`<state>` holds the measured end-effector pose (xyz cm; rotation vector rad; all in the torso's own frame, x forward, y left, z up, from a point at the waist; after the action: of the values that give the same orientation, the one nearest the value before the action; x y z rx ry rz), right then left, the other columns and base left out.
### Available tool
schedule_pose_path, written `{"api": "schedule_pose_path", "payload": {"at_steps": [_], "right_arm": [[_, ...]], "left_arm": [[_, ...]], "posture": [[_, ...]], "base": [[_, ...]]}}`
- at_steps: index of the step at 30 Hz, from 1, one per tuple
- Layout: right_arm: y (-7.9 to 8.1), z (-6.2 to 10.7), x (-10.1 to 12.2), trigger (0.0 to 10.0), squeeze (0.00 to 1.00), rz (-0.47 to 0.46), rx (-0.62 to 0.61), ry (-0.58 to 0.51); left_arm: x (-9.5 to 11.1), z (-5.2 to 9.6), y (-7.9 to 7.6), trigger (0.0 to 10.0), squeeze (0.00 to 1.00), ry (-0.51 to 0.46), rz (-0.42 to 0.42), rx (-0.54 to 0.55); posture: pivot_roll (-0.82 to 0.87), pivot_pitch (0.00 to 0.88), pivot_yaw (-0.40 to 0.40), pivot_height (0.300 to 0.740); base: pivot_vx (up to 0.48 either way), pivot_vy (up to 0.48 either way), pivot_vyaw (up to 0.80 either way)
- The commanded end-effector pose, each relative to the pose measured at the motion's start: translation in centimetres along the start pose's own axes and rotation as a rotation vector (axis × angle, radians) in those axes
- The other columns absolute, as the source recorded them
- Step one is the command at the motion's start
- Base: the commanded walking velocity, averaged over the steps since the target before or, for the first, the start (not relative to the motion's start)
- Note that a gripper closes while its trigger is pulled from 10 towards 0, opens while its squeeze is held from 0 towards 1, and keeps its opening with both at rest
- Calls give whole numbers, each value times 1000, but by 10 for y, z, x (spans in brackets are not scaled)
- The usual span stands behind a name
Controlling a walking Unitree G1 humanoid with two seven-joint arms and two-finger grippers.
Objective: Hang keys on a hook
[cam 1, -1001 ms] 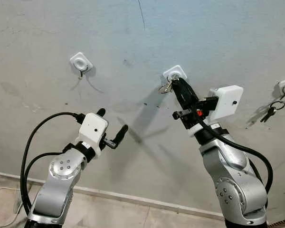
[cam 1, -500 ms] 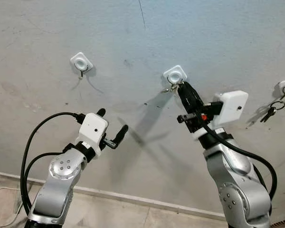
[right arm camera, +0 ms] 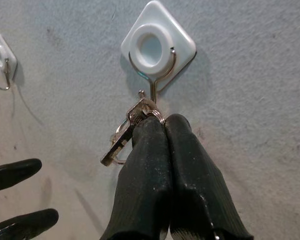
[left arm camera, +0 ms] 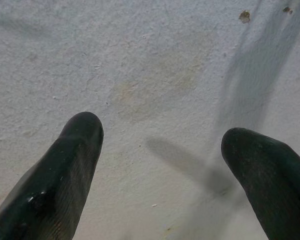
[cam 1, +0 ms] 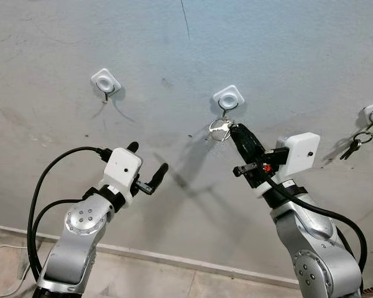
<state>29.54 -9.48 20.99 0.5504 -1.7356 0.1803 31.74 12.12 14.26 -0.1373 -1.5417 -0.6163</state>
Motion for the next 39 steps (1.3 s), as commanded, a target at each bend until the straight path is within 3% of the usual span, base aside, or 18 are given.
{"api": "schedule_pose_path", "payload": {"at_steps": [1, 14, 19, 25, 28, 39], "right_arm": [[5, -2, 1, 10000, 0, 5, 15, -8], [5, -7, -9, 10000, 0, 53, -10, 9], [-2, -7, -20, 10000, 0, 110, -47, 35], [-5, -4, -30, 10000, 0, 145, -62, 56], [-6, -3, -34, 10000, 0, 160, -67, 65], [-3, -5, -42, 10000, 0, 173, -46, 84]], "left_arm": [[1, 1, -2, 10000, 0, -2, -10, -11], [2, 1, -2, 10000, 0, -2, -11, -11], [19, -5, -5, 10000, 0, -50, -13, -26], [40, -7, -19, 10000, 0, -123, 20, -119], [55, -1, -38, 10000, 0, -181, 95, -248], [61, 0, -42, 10000, 0, -207, 105, -286]], "posture": [[224, 0, 23, 740], [225, 0, 20, 740], [226, 0, 18, 740], [225, 0, 17, 740], [226, 0, 11, 740], [227, 0, 8, 740]], "base": [[0, 0, 0], [0, 0, 0], [0, 0, 0], [0, 0, 0], [0, 0, 0], [0, 0, 0]]}}
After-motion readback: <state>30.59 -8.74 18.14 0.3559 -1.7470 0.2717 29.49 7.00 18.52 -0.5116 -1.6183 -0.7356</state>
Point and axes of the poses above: a point about 5 cm out from each wrist's last joint towards the gripper, its own z axis pointing back from the gripper into the wrist, its own x axis along the axis of the wrist's last joint, y = z × x, the point moved 5 cm from there along -z, pointing out of the wrist towards the gripper, and after that the axes turned 3 degrees about -z, right-handed, at the moved point
